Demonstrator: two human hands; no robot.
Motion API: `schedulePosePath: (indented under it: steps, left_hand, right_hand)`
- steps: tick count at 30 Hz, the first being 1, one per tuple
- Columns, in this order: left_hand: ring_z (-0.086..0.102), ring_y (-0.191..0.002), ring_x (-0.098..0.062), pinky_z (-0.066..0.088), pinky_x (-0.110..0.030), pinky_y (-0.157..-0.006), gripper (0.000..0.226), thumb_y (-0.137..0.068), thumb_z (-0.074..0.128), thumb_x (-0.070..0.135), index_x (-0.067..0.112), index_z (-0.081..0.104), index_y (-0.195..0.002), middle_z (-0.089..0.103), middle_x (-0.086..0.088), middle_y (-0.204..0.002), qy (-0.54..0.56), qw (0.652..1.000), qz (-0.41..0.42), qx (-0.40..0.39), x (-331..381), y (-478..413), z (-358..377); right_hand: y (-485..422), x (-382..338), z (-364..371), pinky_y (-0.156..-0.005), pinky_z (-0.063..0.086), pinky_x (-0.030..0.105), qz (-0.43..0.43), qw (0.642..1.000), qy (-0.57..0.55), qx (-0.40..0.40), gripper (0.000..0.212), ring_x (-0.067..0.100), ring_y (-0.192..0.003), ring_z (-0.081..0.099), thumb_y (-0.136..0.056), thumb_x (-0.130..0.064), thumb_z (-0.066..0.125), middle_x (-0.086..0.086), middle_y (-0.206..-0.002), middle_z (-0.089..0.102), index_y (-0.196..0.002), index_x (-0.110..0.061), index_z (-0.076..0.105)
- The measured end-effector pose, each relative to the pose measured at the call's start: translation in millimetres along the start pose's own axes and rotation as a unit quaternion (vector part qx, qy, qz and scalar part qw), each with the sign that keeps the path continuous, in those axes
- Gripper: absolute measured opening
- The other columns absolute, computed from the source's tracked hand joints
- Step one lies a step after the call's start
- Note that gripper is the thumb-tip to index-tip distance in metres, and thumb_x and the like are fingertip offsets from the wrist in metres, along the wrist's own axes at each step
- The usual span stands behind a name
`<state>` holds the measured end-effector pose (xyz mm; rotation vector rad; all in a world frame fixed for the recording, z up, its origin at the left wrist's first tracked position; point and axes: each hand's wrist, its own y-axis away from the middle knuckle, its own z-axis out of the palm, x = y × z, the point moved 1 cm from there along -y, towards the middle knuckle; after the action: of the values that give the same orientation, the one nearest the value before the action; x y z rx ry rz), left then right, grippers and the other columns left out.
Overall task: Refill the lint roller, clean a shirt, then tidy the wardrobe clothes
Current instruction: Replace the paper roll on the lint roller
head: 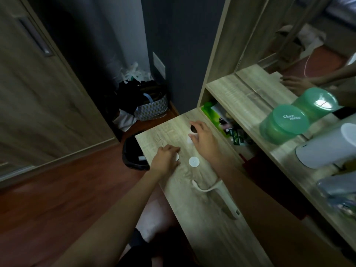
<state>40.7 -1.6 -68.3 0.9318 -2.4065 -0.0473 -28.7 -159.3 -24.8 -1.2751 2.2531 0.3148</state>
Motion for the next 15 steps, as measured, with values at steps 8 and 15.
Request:
schedulePosePath:
  steps: [8, 15]
  left_hand:
    - [0.058, -0.108, -0.024, 0.043, -0.028, -0.091, 0.036, -0.085, 0.066, 0.025, 0.017, 0.066, -0.12, 0.062, -0.006, -0.12, 0.044, 0.999, 0.007, 0.023, -6, -4, -7]
    - [0.064, -0.081, -0.018, 0.056, -0.025, -0.074, 0.03, -0.09, 0.065, 0.009, 0.001, 0.064, -0.118, 0.067, -0.01, -0.097, 0.582, 0.775, -0.219, 0.111, 3, 6, -28]
  right_hand:
    - [9, -1, -7, -0.087, 0.049, 0.038, 0.033, 0.994, -0.099, 0.042, 0.042, 0.024, -0.111, 0.056, -0.09, -0.017, 0.059, 0.005, -0.132, 0.05, -0.131, -0.021, 0.051]
    - [30, -14, -9, -0.091, 0.053, 0.036, 0.114, 0.913, -0.388, 0.06, 0.036, 0.021, -0.115, 0.057, -0.089, -0.013, 0.062, 0.005, -0.129, 0.055, -0.124, -0.019, 0.053]
